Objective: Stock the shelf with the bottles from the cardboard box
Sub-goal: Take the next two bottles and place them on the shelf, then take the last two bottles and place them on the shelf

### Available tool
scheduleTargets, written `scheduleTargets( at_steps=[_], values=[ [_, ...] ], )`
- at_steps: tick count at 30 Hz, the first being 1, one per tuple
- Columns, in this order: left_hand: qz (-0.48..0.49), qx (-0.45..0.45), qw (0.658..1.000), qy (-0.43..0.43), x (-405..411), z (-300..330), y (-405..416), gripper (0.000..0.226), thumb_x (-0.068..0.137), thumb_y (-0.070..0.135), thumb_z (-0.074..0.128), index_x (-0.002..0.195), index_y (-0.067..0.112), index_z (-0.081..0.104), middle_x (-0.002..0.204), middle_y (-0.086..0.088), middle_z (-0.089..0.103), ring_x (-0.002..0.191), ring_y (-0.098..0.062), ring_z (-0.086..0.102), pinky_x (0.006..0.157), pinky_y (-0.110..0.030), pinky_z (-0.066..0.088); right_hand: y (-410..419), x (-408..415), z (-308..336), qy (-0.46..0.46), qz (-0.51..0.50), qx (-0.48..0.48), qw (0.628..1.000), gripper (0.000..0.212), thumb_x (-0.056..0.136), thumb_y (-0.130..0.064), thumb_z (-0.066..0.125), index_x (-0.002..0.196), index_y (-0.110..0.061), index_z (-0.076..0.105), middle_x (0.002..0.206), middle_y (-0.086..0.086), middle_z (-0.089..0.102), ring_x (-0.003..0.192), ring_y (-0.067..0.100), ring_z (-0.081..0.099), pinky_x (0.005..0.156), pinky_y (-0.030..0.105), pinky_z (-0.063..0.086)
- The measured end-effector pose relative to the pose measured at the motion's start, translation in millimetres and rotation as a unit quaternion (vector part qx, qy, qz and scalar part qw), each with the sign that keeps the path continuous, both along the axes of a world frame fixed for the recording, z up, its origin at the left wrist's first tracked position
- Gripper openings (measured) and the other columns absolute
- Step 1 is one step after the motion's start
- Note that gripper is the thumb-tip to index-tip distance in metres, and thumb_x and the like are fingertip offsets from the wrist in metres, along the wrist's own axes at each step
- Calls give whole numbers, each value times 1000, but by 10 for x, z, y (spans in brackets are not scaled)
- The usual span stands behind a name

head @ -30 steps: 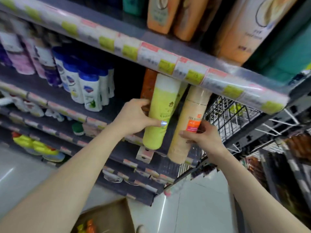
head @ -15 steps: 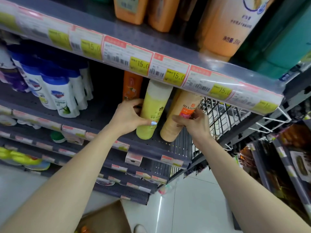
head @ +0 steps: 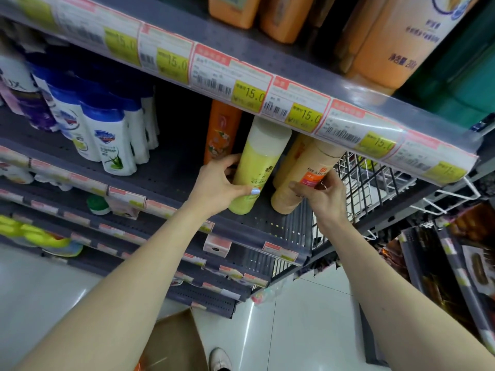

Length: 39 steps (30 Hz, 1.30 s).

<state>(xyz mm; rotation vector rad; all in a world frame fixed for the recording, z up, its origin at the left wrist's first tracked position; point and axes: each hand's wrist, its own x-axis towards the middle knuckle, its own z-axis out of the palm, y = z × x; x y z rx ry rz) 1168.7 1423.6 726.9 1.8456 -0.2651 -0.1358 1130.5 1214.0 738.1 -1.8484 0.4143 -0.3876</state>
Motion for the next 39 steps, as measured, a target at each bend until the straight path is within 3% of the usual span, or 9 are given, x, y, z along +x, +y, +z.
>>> scheduleTargets(
  at_steps=[4, 10, 18, 21, 25, 27, 31, 34, 39],
  values=[
    [-2, -2, 1000, -5, -26, -3, -20, 78, 64, 18, 87, 135, 19, 53, 128, -2, 65, 114, -18, 62, 98, -38, 52, 31, 3, -1, 0, 10, 3, 1000, 45, 59, -4, 82, 94, -23, 61, 104, 11, 70, 95, 28, 66, 84, 44, 56],
    [8, -12, 1000, 1, -103, -102, -1, 94, 64, 20, 87, 145, 19, 39, 140, -3, 55, 125, -17, 55, 105, -32, 46, 81, -44, -36, -10, 9, 8, 1000, 49, 66, -2, 79, 110, -8, 59, 100, 7, 67, 88, 19, 62, 77, 31, 53],
    [146, -56, 988, 9, -444, -323, 289, 75, 75, 25, 80, 141, 21, 43, 136, -4, 53, 116, -15, 55, 96, -29, 50, 587, -460, -241, -5, -73, 136, 988, 86, 75, -2, 74, 144, -17, 24, 146, 6, 39, 132, 14, 43, 108, 31, 39],
    [234, -76, 969, 6, -653, -531, 562, 58, 79, 23, 76, 131, 19, 51, 127, -2, 55, 99, -12, 61, 85, -21, 52, 935, -795, -443, -8, -71, 155, 985, 70, 77, -5, 72, 136, -13, 34, 134, 2, 46, 119, 9, 49, 97, 20, 45],
    [347, -77, 934, 45, -1083, -1128, 1134, 36, 80, 17, 75, 111, 20, 58, 94, 12, 59, 75, -1, 59, 75, -16, 51, 1401, -1190, -1028, 80, 61, 167, 981, 43, 80, 5, 66, 118, -3, 47, 99, 4, 57, 86, 6, 59, 77, 13, 51],
    [387, -47, 912, 126, -1411, -1584, 1455, 30, 81, 17, 73, 108, 19, 60, 87, 13, 61, 74, 4, 59, 72, -15, 50, 1591, -1349, -1439, 175, 147, 153, 962, 28, 81, 2, 66, 105, -7, 53, 88, 5, 60, 76, 2, 60, 73, 16, 51],
    [390, 33, 855, 340, -2184, -2646, 1987, 29, 83, 17, 72, 111, 13, 64, 91, -1, 66, 75, -5, 63, 77, -31, 51, 1915, -1613, -2557, 378, 244, 100, 887, 21, 77, -14, 73, 89, -22, 57, 91, 14, 63, 81, 21, 60, 79, 40, 51],
    [363, 76, 802, 468, -2619, -3527, 2198, 36, 83, 18, 72, 116, 7, 63, 105, -8, 68, 91, -16, 65, 83, -31, 47, 2145, -1766, -3590, 500, 288, 44, 816, 23, 77, -12, 71, 92, -20, 56, 89, 10, 63, 79, 21, 58, 71, 30, 46],
    [361, 86, 737, 564, -2872, -5232, 2253, 44, 80, 24, 74, 120, 11, 61, 115, -13, 69, 99, -30, 65, 90, -42, 54, 2474, -1962, -5486, 605, 296, -35, 738, 30, 76, -23, 67, 105, -17, 63, 104, 4, 66, 98, 25, 63, 81, 32, 48]
  ],
)
